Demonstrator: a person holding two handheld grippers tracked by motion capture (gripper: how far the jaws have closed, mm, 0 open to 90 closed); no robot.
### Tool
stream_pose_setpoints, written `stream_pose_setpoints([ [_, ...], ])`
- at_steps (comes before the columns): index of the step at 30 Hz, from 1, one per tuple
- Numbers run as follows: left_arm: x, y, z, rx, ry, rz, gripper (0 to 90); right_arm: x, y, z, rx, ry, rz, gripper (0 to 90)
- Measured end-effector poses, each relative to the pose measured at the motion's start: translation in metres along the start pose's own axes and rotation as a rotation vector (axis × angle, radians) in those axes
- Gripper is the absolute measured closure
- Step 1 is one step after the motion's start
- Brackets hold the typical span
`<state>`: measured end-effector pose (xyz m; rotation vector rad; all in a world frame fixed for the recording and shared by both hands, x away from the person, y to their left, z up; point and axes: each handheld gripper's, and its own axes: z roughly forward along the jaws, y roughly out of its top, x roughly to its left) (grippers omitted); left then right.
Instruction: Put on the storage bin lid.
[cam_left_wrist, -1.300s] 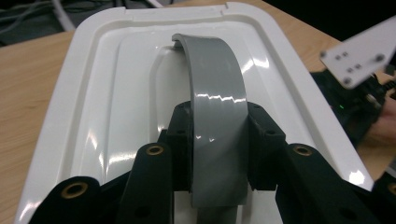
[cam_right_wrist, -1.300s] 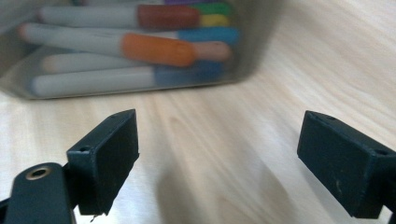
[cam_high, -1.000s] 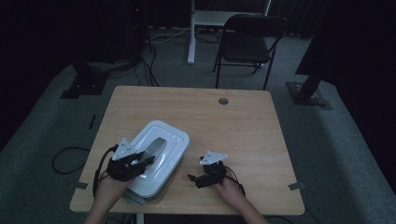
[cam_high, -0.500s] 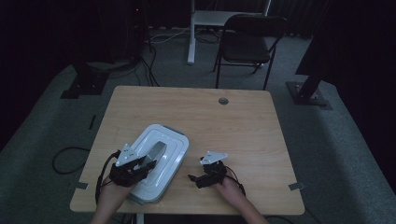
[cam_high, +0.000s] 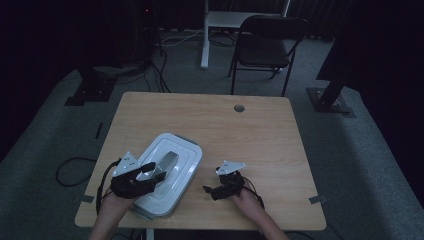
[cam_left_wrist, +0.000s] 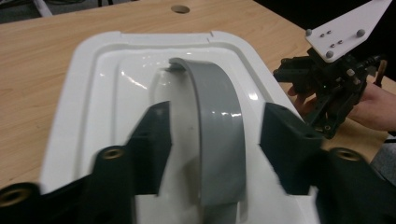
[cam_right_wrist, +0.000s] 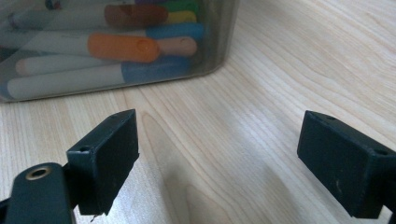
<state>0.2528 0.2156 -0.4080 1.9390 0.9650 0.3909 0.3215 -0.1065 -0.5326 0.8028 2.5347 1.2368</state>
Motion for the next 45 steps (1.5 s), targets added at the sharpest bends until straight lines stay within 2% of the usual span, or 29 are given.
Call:
stream_pose_setpoints([
  [6,0.015,0.003,-0.016,-0.050,0.040,-0.015,29.4,-0.005,0.000,-0.007,-0.008,-0.016,0.011,12.3],
  [7,0.019,0.003,-0.018,-0.059,0.052,-0.015,28.7,-0.006,-0.001,-0.008,-0.011,-0.019,0.015,12.4],
  [9,0.026,0.003,-0.023,-0.061,0.091,-0.015,20.4,-0.008,-0.001,-0.010,-0.013,-0.025,0.022,12.3],
  [10,0.031,0.002,-0.026,-0.074,0.102,-0.024,17.9,-0.009,-0.001,-0.011,-0.017,-0.029,0.025,12.3],
  [12,0.041,0.000,-0.030,-0.083,0.097,-0.046,16.7,-0.011,0.000,-0.013,-0.023,-0.032,0.031,12.4],
  [14,0.050,-0.002,-0.032,-0.080,0.094,-0.053,9.5,-0.012,0.001,-0.014,-0.032,-0.043,0.035,12.4],
  [17,0.062,-0.007,-0.033,-0.088,0.127,-0.081,8.0,-0.012,0.002,-0.016,-0.044,-0.056,0.046,12.4],
  [18,0.068,-0.009,-0.032,-0.078,0.136,-0.096,2.4,-0.012,0.002,-0.016,-0.044,-0.062,0.045,12.4],
  [20,0.075,-0.013,-0.031,-0.075,0.154,-0.109,0.5,-0.012,0.002,-0.016,-0.045,-0.064,0.041,12.4],
  [24,0.093,-0.023,-0.026,-0.094,0.212,-0.123,0.6,-0.011,0.001,-0.014,-0.034,-0.059,0.038,12.7],
  [27,0.108,-0.032,-0.020,-0.118,0.220,-0.128,0.5,-0.010,0.001,-0.013,-0.031,-0.055,0.038,12.7],
  [29,0.118,-0.039,-0.014,-0.107,0.252,-0.134,0.6,-0.009,0.001,-0.012,-0.033,-0.053,0.042,12.7],
  [30,0.118,-0.039,-0.014,-0.107,0.252,-0.134,0.6,-0.009,0.001,-0.012,-0.033,-0.053,0.042,12.7],
  [31,0.126,-0.047,-0.008,-0.119,0.260,-0.143,0.6,-0.008,0.001,-0.011,-0.034,-0.049,0.045,12.7],
  [33,0.131,-0.054,-0.003,-0.128,0.277,-0.146,0.6,-0.006,0.001,-0.010,-0.033,-0.050,0.038,12.8],
  [35,0.136,-0.060,0.003,-0.119,0.271,-0.169,0.6,-0.004,0.001,-0.008,-0.015,-0.059,0.015,13.8],
  [39,0.141,-0.071,0.016,-0.083,0.262,-0.178,0.6,-0.001,0.000,-0.003,-0.004,-0.037,0.023,13.7],
  [45,0.141,-0.081,0.035,-0.032,0.223,-0.179,0.6,0.008,0.000,0.004,0.008,-0.037,0.013,13.7],
])
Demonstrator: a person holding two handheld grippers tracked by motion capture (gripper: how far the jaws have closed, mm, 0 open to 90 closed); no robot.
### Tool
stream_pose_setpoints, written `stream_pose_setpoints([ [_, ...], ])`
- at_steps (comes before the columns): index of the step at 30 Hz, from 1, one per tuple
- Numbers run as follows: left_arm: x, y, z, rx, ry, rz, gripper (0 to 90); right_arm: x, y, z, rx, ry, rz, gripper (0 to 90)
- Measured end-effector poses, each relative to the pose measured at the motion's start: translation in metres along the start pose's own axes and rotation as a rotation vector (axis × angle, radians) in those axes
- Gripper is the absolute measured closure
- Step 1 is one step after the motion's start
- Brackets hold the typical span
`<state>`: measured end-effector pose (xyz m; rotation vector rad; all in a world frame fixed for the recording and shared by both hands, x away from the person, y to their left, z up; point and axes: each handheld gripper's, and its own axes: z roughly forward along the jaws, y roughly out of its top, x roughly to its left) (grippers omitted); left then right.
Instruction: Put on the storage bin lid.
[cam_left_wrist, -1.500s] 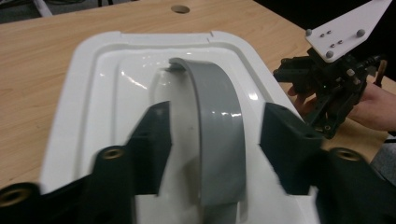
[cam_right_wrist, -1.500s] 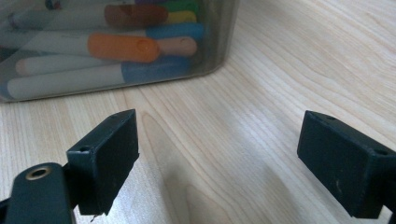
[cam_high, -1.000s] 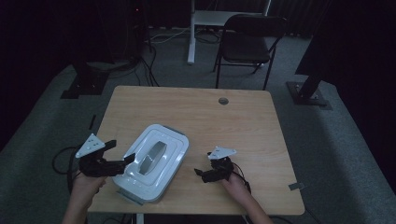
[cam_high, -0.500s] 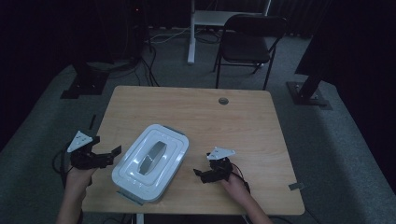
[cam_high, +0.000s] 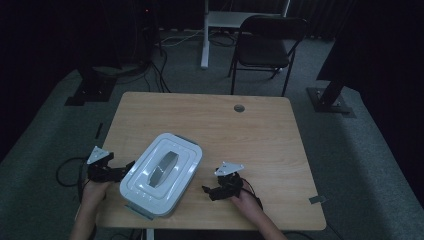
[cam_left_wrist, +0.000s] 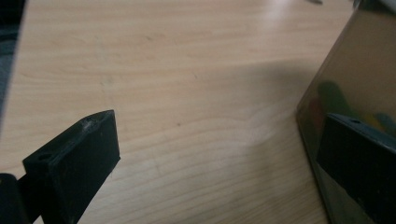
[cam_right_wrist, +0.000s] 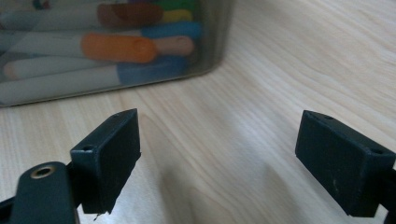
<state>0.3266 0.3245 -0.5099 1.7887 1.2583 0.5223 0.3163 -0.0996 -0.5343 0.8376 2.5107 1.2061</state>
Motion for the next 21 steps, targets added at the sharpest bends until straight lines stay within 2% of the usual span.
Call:
stream_pose_setpoints([
  [4,-0.006,-0.004,0.009,0.019,-0.020,0.017,0.6,0.007,0.000,0.005,0.008,-0.002,0.002,13.4],
  [8,-0.012,-0.006,0.013,0.039,-0.038,0.037,0.6,0.016,0.002,0.008,0.000,-0.028,0.025,13.3],
  [11,-0.012,-0.008,0.011,0.041,-0.036,0.025,0.6,0.022,0.005,0.009,0.002,-0.038,0.021,13.1],
  [17,-0.014,-0.011,0.010,0.045,-0.032,0.014,0.6,0.027,0.012,0.009,-0.057,-0.023,0.055,13.0],
  [20,-0.018,-0.013,0.012,0.057,-0.035,0.013,0.5,0.030,0.016,0.010,-0.075,-0.043,0.065,12.5],
  [21,-0.020,-0.014,0.012,0.061,-0.036,0.018,0.5,0.030,0.017,0.011,-0.088,-0.023,0.078,12.5],
])
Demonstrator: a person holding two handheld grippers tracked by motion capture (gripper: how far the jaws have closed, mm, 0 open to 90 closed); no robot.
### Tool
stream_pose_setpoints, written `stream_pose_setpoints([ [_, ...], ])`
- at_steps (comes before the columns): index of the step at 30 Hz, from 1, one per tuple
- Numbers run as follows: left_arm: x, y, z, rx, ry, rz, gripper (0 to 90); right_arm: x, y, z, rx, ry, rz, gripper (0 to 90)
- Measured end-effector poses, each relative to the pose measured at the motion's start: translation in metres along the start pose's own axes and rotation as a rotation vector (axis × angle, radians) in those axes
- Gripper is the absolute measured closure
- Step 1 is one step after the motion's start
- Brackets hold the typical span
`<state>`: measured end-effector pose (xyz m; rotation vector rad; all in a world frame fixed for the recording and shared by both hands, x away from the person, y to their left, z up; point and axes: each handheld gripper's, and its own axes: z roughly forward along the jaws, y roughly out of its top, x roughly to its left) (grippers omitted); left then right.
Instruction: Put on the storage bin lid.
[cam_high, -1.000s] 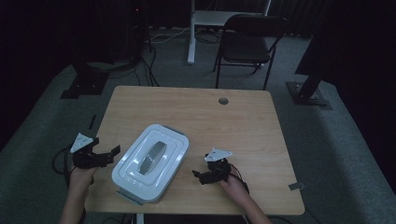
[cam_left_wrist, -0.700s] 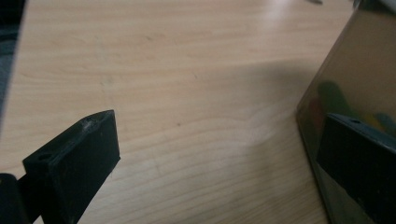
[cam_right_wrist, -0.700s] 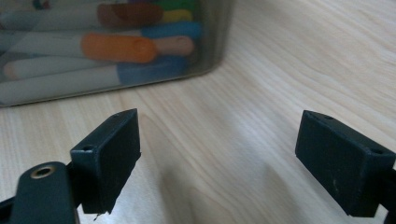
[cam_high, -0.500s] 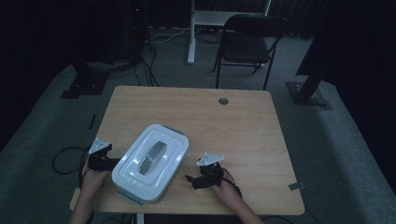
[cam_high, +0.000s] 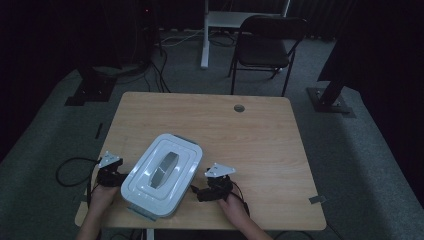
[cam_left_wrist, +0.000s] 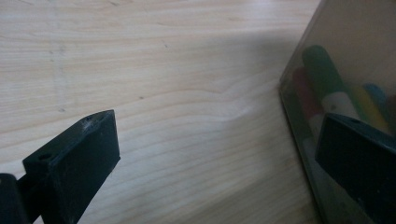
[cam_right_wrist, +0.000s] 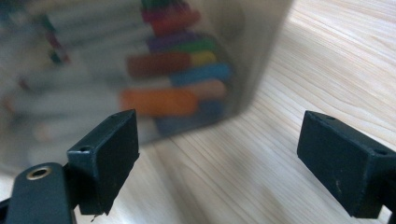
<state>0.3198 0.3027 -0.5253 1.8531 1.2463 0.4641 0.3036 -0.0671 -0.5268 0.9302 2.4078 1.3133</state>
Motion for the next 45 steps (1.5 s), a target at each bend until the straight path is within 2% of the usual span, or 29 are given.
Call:
stream_pose_setpoints([
  [1,-0.001,-0.001,0.000,-0.001,-0.005,-0.003,0.6,0.001,0.001,0.000,-0.006,0.013,0.013,12.4],
  [3,-0.003,-0.002,0.000,-0.002,-0.005,-0.010,0.6,0.000,0.002,0.000,-0.003,0.000,0.008,12.5],
  [5,-0.006,-0.003,0.000,0.003,-0.011,-0.012,0.6,-0.002,0.001,0.000,0.001,0.009,0.021,12.4],
  [8,-0.013,-0.001,0.001,0.035,-0.005,-0.015,0.6,-0.003,0.000,-0.001,0.014,-0.020,-0.003,12.5],
  [12,-0.019,-0.001,0.002,0.044,-0.032,-0.034,0.5,-0.006,0.000,-0.003,0.018,-0.027,-0.003,12.5],
  [17,-0.030,0.001,0.004,0.047,0.000,-0.005,0.5,-0.015,0.001,-0.007,0.036,-0.030,0.006,12.5],
  [19,-0.034,0.002,0.006,0.048,0.015,-0.003,0.5,-0.017,0.002,-0.008,0.040,-0.042,-0.007,12.5],
  [30,-0.052,0.010,0.019,0.054,0.041,0.018,0.6,-0.035,0.000,-0.016,0.041,-0.079,-0.005,12.5],
  [31,-0.057,0.013,0.023,0.058,0.046,0.031,0.6,-0.037,0.000,-0.017,0.039,-0.085,-0.006,12.5],
  [35,-0.068,0.018,0.029,0.066,0.045,0.056,0.6,-0.051,-0.002,-0.025,0.035,-0.105,0.000,12.6],
  [42,-0.080,0.024,0.040,0.073,0.032,0.067,0.6,-0.064,-0.006,-0.034,0.030,-0.122,0.021,12.6],
  [45,-0.089,0.029,0.047,0.084,0.019,0.086,0.6,-0.074,-0.009,-0.042,0.021,-0.133,0.036,12.6],
])
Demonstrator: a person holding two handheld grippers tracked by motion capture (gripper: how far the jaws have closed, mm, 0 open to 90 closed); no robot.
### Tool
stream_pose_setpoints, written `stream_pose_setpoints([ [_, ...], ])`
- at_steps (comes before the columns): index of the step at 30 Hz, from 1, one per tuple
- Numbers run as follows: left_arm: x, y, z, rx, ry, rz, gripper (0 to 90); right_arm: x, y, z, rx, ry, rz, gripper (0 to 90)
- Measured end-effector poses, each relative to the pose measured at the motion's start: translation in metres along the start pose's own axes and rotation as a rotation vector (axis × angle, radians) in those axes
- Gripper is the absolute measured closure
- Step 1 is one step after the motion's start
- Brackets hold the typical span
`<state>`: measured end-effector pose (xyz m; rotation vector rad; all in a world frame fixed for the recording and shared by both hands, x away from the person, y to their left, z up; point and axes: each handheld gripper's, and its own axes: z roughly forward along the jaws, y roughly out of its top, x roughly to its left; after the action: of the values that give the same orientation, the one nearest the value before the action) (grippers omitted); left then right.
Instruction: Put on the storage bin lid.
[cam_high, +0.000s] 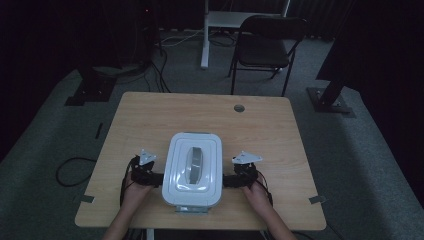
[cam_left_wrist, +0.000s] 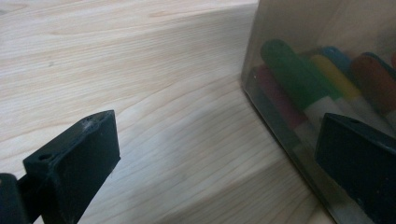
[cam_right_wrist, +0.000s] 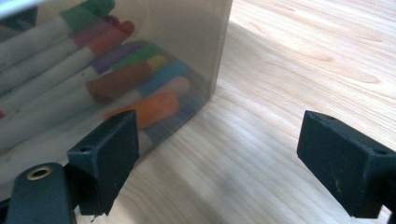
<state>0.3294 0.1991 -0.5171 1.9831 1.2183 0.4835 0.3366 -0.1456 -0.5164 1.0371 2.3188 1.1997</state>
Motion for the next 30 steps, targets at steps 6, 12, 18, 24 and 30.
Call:
stream_pose_setpoints([
  [6,-0.013,0.010,0.011,0.009,-0.013,0.022,1.3,-0.014,-0.003,-0.009,-0.005,-0.021,0.009,12.7],
  [12,-0.026,0.017,0.019,0.019,-0.042,0.039,1.3,-0.030,-0.007,-0.016,-0.008,-0.038,0.029,12.8],
  [18,-0.037,0.024,0.029,0.023,-0.070,0.052,1.3,-0.044,-0.008,-0.025,-0.014,-0.069,0.035,12.9],
  [24,-0.048,0.032,0.038,0.031,-0.087,0.078,1.3,-0.060,-0.015,-0.031,-0.023,-0.066,0.083,12.9],
  [30,-0.053,0.040,0.047,0.036,-0.093,0.085,1.2,-0.068,-0.022,-0.037,-0.028,-0.072,0.113,13.5],
])
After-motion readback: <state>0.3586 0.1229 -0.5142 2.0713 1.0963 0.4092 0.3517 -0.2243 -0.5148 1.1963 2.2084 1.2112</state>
